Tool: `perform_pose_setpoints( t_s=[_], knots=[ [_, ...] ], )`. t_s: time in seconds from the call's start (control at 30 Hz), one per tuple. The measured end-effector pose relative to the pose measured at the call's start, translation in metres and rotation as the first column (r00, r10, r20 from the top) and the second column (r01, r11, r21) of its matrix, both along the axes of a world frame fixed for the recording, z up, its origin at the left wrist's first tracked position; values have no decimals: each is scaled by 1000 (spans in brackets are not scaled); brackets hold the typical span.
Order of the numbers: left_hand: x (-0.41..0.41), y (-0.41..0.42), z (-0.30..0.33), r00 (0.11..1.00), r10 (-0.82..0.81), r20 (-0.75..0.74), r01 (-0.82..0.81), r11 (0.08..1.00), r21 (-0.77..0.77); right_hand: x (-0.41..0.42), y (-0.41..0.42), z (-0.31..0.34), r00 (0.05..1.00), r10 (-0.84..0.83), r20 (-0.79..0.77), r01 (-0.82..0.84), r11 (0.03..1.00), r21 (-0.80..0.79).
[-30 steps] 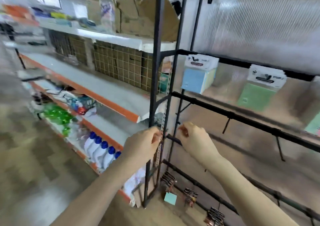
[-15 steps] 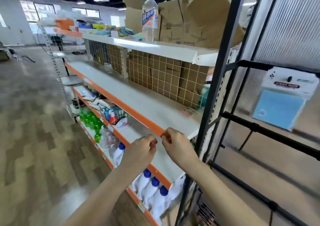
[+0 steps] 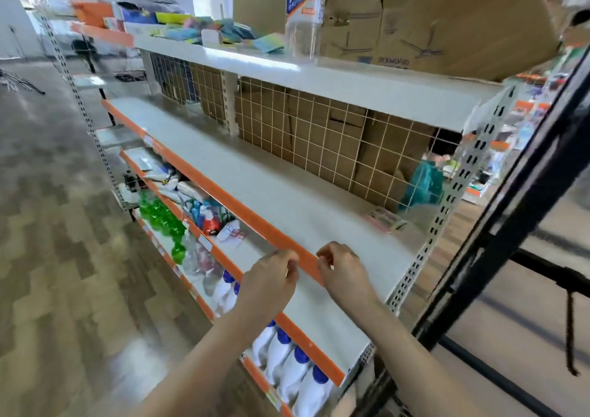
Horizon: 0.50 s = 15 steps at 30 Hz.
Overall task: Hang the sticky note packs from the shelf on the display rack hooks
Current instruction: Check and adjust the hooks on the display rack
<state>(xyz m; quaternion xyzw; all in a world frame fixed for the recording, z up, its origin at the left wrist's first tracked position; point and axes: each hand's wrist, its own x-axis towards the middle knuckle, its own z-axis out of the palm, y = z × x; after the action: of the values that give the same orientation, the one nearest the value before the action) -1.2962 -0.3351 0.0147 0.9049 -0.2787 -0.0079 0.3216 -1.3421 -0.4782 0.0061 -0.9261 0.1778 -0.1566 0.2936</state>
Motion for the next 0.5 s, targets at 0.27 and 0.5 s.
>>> perform_pose_setpoints(
  t_s=[0.27,0.5],
  knots=[
    [87,-52,-19,977,-212,23,213,976,-33,63,-45,-20,965,-260,-38,261,965,37],
    [173,-98,-26,907,-421,21,417,903,100,115,-88,-33,880,-459,-122,448,888,-105]
  ],
)
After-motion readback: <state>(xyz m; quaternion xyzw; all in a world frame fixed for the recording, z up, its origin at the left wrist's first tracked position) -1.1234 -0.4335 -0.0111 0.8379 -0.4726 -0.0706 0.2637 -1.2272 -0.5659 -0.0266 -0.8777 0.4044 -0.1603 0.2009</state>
